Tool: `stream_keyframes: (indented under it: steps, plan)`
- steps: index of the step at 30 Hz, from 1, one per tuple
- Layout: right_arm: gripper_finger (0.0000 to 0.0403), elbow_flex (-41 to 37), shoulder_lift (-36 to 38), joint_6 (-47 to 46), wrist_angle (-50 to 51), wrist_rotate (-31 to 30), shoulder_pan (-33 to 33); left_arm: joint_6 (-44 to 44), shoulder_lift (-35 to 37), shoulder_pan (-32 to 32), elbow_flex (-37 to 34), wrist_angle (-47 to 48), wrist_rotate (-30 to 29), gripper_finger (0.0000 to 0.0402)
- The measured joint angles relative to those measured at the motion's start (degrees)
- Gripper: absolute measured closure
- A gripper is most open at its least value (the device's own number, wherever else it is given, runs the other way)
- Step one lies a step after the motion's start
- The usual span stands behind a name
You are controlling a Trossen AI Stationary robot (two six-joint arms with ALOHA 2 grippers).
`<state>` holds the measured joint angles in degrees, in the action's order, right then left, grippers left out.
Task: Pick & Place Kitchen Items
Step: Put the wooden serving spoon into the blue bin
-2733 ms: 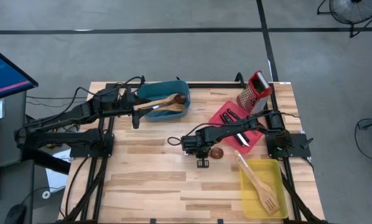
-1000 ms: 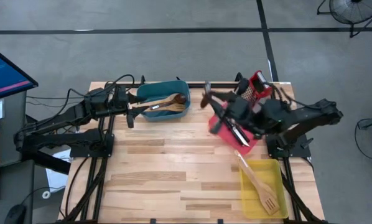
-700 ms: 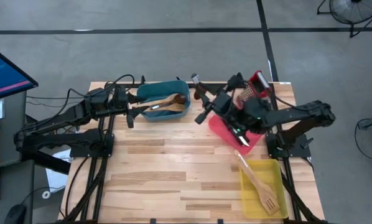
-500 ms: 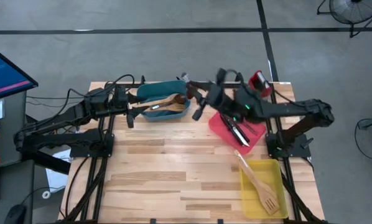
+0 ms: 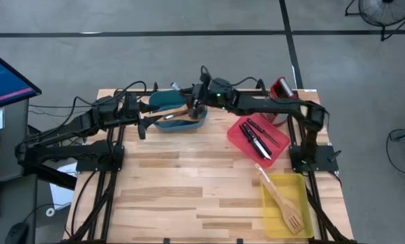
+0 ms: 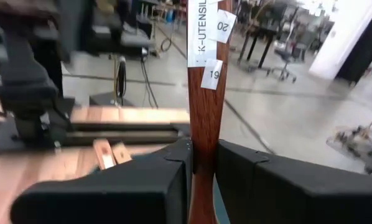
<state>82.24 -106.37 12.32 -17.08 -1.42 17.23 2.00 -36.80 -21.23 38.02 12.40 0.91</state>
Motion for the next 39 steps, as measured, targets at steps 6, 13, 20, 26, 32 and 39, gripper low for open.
stream_keyframes:
  steps: [6,13,20,26,32,39]
  plan:
    - [0.0351,0.90,-6.88,-0.38,-0.03,0.10,1.52,-0.20,0.00,0.00,0.00,0.00,0.00,0.0225]
    - [0.0351,1.27,-9.23,0.29,1.74,0.05,1.73,-0.20,0.00,0.00,0.00,0.02,0.00,0.0225]
    - [0.0351,1.29,-9.24,-1.77,7.63,-0.01,2.68,-0.09,0.00,0.00,0.00,0.00,0.00,0.0225]
    - [0.0351,1.27,-9.28,-2.28,12.64,-0.08,3.26,-0.04,0.00,0.00,0.00,0.00,0.00,0.0225]
    - [0.0351,0.96,-10.48,-1.52,12.27,-0.17,4.40,-0.02,0.00,0.00,0.00,-0.02,0.00,0.0225]
    - [0.0351,0.92,-13.20,-1.72,11.48,-0.03,3.86,-0.04,0.00,0.00,0.00,-0.04,0.00,0.0225]
